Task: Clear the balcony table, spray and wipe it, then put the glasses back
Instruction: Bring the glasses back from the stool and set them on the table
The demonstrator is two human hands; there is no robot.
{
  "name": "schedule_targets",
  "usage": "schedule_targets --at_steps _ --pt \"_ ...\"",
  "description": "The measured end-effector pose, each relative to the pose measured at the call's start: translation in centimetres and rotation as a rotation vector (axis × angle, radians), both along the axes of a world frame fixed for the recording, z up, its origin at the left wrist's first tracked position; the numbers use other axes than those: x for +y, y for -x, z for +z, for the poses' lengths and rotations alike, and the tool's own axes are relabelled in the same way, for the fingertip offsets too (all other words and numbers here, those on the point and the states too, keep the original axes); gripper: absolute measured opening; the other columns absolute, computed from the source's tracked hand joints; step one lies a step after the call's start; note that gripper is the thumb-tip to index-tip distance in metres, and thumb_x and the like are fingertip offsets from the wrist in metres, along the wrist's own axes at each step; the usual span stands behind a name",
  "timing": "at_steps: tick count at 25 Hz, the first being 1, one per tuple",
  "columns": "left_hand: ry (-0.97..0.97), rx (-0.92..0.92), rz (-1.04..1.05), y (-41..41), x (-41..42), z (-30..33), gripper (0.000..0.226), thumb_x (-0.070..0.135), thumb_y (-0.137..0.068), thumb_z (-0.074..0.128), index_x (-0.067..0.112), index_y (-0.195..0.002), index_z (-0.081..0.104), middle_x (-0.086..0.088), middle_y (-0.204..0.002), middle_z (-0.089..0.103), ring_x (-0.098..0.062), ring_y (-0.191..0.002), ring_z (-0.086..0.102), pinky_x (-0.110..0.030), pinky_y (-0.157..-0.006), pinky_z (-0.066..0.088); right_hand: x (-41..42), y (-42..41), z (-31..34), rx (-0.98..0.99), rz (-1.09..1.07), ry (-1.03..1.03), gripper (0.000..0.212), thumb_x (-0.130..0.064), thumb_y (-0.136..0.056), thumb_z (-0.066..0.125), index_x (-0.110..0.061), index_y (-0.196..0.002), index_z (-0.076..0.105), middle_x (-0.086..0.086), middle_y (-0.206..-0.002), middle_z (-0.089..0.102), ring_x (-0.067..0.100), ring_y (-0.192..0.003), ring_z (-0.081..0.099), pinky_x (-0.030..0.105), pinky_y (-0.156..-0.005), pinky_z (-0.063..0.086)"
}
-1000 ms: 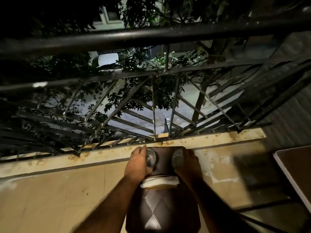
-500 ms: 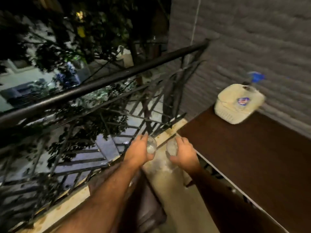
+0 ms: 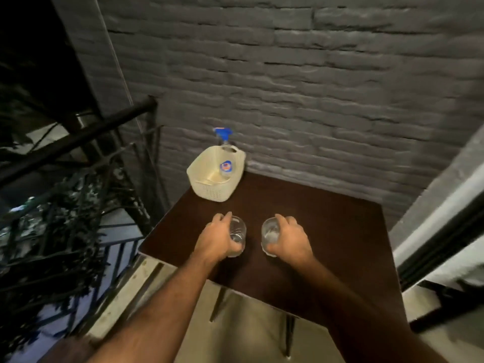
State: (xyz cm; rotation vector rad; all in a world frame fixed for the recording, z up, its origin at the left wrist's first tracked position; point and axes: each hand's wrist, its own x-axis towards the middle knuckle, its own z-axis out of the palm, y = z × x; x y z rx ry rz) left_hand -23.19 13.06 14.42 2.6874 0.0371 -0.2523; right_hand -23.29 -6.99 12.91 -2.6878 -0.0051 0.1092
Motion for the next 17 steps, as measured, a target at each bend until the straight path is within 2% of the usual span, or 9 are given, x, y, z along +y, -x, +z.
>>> schedule_targets --at_steps 9,13,17 --pt "-0.027 0.056 -0.184 -11.0 -12.3 -0.4 0.096 0.039 -0.069 0.074 0.025 -0.149 0.024 -0.002 -0.147 0.028 -0.027 -0.126 0.044 -0.04 -0.104 0.042 -12.0 -5.0 -2.0 0.049 -0.313 -0.09 0.097 -0.044 -0.07 0.081 -0.02 -0.149 0.03 0.007 -0.142 0.043 0.025 -0.123 0.05 0.035 -0.099 0.047" --pt "-0.046 0.05 -0.223 -18.0 -14.6 -2.2 0.095 0.04 -0.071 0.074 0.023 -0.149 0.023 -0.004 -0.147 0.025 -0.029 -0.126 0.045 -0.038 -0.103 0.043 -14.6 -11.1 -3.2 0.049 -0.374 -0.124 0.097 -0.041 -0.067 0.084 -0.023 -0.147 0.033 0.009 -0.142 0.044 0.028 -0.122 0.051 0.041 -0.099 0.05" --pt "-0.068 0.056 -0.245 -27.1 -16.8 -4.9 0.097 0.043 -0.071 0.076 0.023 -0.149 0.021 -0.004 -0.147 0.024 -0.028 -0.124 0.045 -0.039 -0.1 0.046 -16.3 -18.9 -5.0 0.072 -0.415 -0.148 0.095 -0.035 -0.068 0.084 -0.021 -0.147 0.034 0.009 -0.142 0.044 0.027 -0.122 0.052 0.041 -0.099 0.051"
